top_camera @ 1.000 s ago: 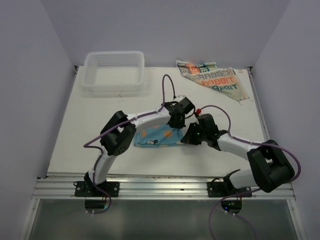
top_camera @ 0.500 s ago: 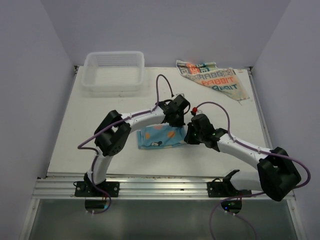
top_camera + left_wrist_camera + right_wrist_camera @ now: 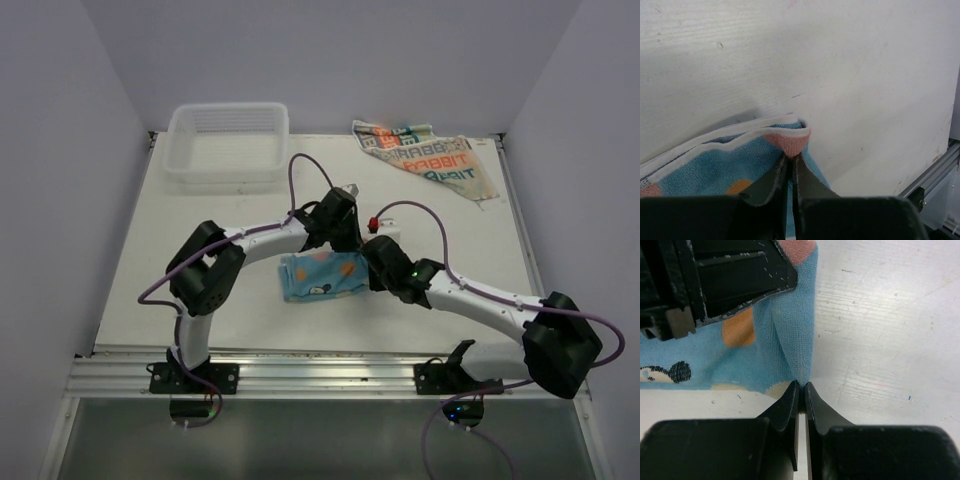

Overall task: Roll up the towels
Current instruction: Roll the towel

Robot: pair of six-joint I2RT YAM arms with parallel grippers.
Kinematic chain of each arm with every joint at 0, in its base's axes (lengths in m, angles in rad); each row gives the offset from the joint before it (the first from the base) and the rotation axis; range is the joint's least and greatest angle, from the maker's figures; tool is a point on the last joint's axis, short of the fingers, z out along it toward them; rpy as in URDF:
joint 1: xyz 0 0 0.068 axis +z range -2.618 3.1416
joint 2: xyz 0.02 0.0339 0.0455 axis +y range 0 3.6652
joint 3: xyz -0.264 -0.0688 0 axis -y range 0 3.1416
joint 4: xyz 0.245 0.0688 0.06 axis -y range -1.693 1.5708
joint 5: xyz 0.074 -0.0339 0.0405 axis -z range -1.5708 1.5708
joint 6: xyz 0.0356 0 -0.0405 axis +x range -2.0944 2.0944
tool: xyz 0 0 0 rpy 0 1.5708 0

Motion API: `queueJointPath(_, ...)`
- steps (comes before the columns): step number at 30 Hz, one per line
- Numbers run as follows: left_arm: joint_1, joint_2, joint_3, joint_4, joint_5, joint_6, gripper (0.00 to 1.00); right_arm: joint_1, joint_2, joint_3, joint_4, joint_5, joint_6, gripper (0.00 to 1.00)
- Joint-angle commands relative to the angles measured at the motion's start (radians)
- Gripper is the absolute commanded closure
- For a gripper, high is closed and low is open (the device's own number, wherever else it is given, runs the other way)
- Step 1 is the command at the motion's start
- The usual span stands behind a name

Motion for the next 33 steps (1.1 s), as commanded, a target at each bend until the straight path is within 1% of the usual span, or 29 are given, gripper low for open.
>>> queueJointPath(1, 0.051, -0.068, -0.041, 0.185, -0.01, 0.018, 1.0, 0.043, 0.019, 0.025, -0.113, 0.11, -0.044, 1.0)
queueJointPath(3, 0.059, -0.084, -0.079, 0.248, -0.003, 0.021, 1.0, 0.066, 0.034, 0.035, -0.12, 0.134, -0.049, 1.0)
queueJointPath(5, 0.062, -0.099, -0.097, 0.269, 0.014, 0.024, 1.0, 0.08, 0.066, 0.049, -0.131, 0.166, -0.05, 1.0)
queueJointPath(8, 0.077, -0.096, -0.113, 0.279, 0.035, 0.028, 1.0, 0.116, 0.108, 0.08, -0.157, 0.216, -0.046, 1.0)
queueJointPath(16, 0.088, -0.097, -0.15, 0.305, 0.049, 0.048, 1.0, 0.163, 0.158, 0.129, -0.155, 0.232, -0.033, 1.0)
queueJointPath(21, 0.097, -0.099, -0.19, 0.338, 0.061, 0.059, 0.99, 0.18, 0.195, 0.156, -0.18, 0.275, -0.035, 1.0)
queueJointPath(22, 0.097, -0.094, -0.191, 0.342, 0.072, 0.059, 0.91, 0.185, 0.203, 0.16, -0.185, 0.295, -0.038, 1.0)
queueJointPath(27, 0.103, -0.094, -0.193, 0.347, 0.078, 0.064, 0.77, 0.194, 0.223, 0.147, -0.171, 0.322, -0.039, 1.0)
queueJointPath(28, 0.105, -0.102, -0.193, 0.345, 0.08, 0.064, 0.71, 0.194, 0.22, 0.143, -0.168, 0.319, -0.038, 1.0)
queueJointPath(29, 0.108, -0.105, -0.191, 0.344, 0.08, 0.064, 0.69, 0.194, 0.218, 0.138, -0.162, 0.313, -0.026, 1.0)
queueJointPath(30, 0.108, -0.107, -0.185, 0.332, 0.081, 0.064, 0.63, 0.194, 0.212, 0.123, -0.14, 0.307, -0.023, 1.0)
queueJointPath(33, 0.116, -0.119, -0.165, 0.301, 0.089, 0.067, 0.52, 0.194, 0.186, 0.078, -0.084, 0.269, 0.011, 1.0)
